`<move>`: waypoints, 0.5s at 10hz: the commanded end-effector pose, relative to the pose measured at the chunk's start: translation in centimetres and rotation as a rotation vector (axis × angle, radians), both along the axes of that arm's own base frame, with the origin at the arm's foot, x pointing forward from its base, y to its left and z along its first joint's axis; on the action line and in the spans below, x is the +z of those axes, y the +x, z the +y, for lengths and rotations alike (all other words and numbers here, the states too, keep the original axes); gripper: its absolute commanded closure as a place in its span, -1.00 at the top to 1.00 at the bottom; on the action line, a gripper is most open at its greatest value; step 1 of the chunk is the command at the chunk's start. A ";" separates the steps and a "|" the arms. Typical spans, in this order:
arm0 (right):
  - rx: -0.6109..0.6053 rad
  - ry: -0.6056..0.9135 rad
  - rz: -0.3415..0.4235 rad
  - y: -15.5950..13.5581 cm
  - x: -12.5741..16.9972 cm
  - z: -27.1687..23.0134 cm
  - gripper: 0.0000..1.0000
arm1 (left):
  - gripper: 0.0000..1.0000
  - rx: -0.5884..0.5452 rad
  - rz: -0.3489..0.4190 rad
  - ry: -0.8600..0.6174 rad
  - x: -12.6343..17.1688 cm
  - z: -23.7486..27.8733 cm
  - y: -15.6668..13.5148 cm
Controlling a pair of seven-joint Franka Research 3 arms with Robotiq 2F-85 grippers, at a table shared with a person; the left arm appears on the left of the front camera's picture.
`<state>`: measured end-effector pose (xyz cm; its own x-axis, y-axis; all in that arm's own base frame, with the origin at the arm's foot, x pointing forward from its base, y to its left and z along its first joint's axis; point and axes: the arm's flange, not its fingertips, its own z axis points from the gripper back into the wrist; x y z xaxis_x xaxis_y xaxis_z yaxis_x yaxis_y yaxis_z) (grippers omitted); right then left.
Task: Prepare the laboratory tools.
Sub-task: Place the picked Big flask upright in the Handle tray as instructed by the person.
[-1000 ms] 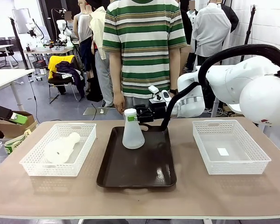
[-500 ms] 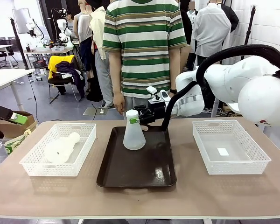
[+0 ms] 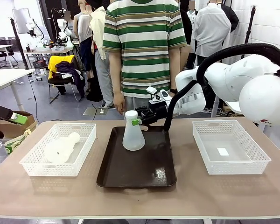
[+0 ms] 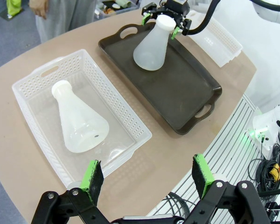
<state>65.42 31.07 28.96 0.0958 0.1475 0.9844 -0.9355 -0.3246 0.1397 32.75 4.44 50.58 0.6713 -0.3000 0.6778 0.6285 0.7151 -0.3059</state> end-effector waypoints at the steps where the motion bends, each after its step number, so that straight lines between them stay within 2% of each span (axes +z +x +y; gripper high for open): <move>1: 0.016 -0.018 0.018 -0.7 0.8 -1.2 1.00 | 1.00 -0.019 -0.012 -0.018 0.0 0.3 0.1; 3: 0.024 -0.017 0.042 -0.8 1.0 -1.5 1.00 | 1.00 -0.019 -0.012 -0.018 0.0 0.3 0.1; 4: 0.002 -0.003 0.006 0.1 0.3 -0.6 1.00 | 1.00 -0.019 -0.012 -0.018 0.0 0.3 0.1; 5: 0.002 -0.003 0.006 0.1 0.3 -0.6 1.00 | 1.00 -0.019 -0.012 -0.018 0.0 0.3 0.1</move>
